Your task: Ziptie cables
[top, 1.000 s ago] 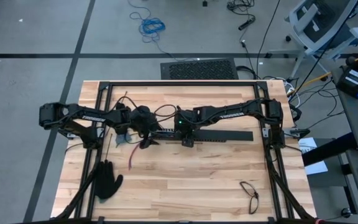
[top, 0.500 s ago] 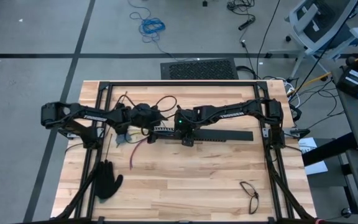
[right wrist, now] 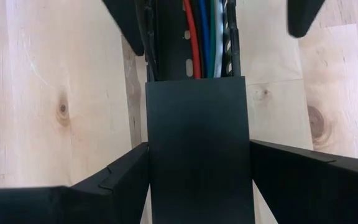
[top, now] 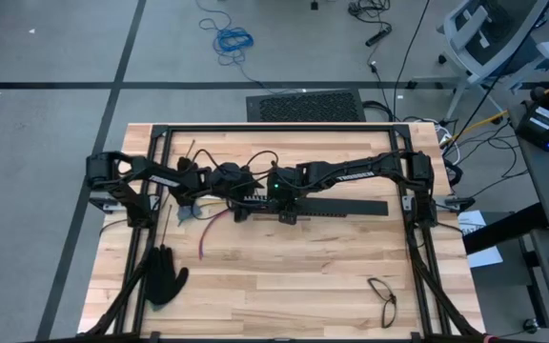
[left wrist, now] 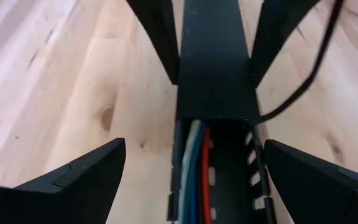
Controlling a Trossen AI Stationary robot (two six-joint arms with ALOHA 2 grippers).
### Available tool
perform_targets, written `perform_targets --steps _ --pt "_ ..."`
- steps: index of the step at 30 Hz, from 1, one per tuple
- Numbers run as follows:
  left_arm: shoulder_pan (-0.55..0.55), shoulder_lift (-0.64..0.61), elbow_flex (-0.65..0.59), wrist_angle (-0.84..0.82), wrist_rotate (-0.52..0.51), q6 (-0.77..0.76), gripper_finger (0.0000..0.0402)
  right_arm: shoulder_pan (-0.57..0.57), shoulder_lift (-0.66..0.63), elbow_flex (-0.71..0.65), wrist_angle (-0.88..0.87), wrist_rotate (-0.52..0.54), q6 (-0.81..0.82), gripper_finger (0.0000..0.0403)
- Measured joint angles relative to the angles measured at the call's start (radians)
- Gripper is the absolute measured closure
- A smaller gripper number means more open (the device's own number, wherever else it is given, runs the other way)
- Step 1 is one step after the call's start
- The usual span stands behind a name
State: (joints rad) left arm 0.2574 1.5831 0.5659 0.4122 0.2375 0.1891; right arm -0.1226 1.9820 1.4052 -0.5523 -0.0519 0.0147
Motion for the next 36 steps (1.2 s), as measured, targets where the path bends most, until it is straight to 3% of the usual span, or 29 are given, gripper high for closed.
perform_targets --steps 13,23,36 --pt "-0.017 0.034 0.0 0.04 0.018 0.007 0.0026 0.0 0.0 0.0 0.002 -0.001 0.0 0.0156" --pt "-0.017 0.034 -0.001 0.048 0.074 -0.001 0.0083 0.0 0.0 0.0 0.002 -0.001 0.0 0.0156" --pt "-0.017 0.101 -0.001 0.103 0.071 -0.052 0.0089 0.0 0.0 0.0 0.002 -0.001 0.0 0.0156"
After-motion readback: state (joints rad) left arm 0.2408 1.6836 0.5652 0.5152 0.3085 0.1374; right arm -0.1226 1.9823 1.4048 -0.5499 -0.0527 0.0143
